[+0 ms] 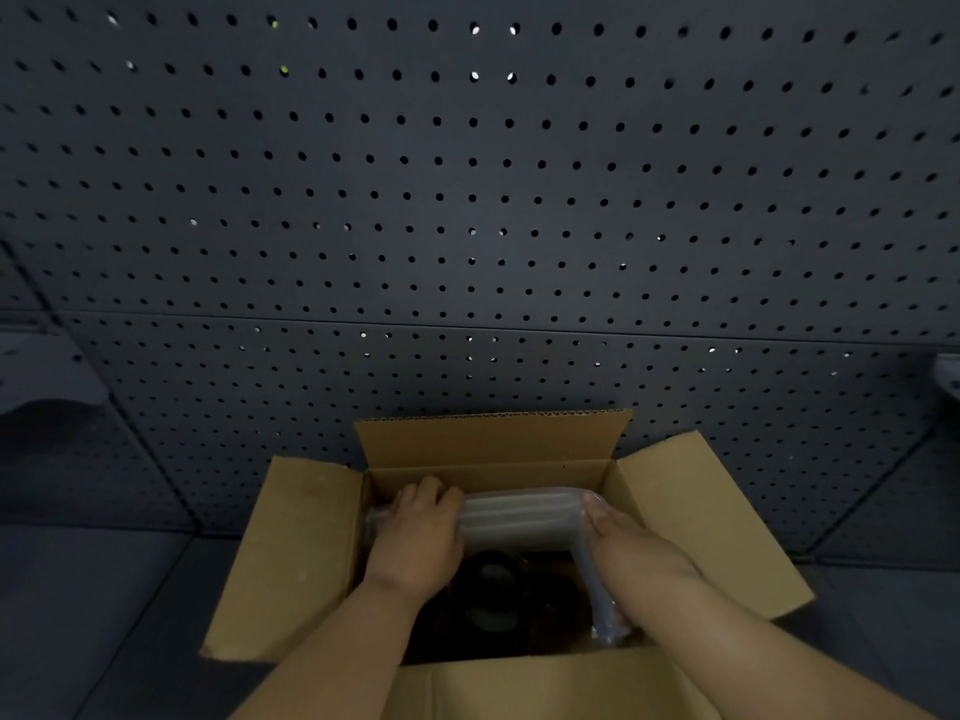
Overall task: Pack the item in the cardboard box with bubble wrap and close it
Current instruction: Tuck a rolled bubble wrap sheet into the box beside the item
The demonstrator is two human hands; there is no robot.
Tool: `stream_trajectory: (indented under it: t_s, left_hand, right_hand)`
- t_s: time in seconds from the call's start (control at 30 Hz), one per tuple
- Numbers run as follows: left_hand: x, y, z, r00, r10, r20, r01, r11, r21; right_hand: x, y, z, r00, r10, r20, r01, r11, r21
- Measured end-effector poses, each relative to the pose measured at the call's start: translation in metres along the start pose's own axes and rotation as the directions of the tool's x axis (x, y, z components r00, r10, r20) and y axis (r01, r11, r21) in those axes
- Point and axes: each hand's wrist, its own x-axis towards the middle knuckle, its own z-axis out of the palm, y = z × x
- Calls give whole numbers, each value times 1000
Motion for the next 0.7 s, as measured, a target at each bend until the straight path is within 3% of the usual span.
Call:
stream_trajectory:
  t_s: [0.33,0.57,0.7]
  left_hand:
    - [2,-5,9,979,15,205,-35,995,96]
    - [8,-8,15,956,7,294,-54,987,150]
    - [9,-9,17,952,10,307,-60,987,151]
  right_hand:
    - [10,-13,10,976,190,108,-191,982,-1]
    - [11,-17,8,981,164,105,-166,986,9]
    - [18,-16,8,964,206,166,-223,971,90]
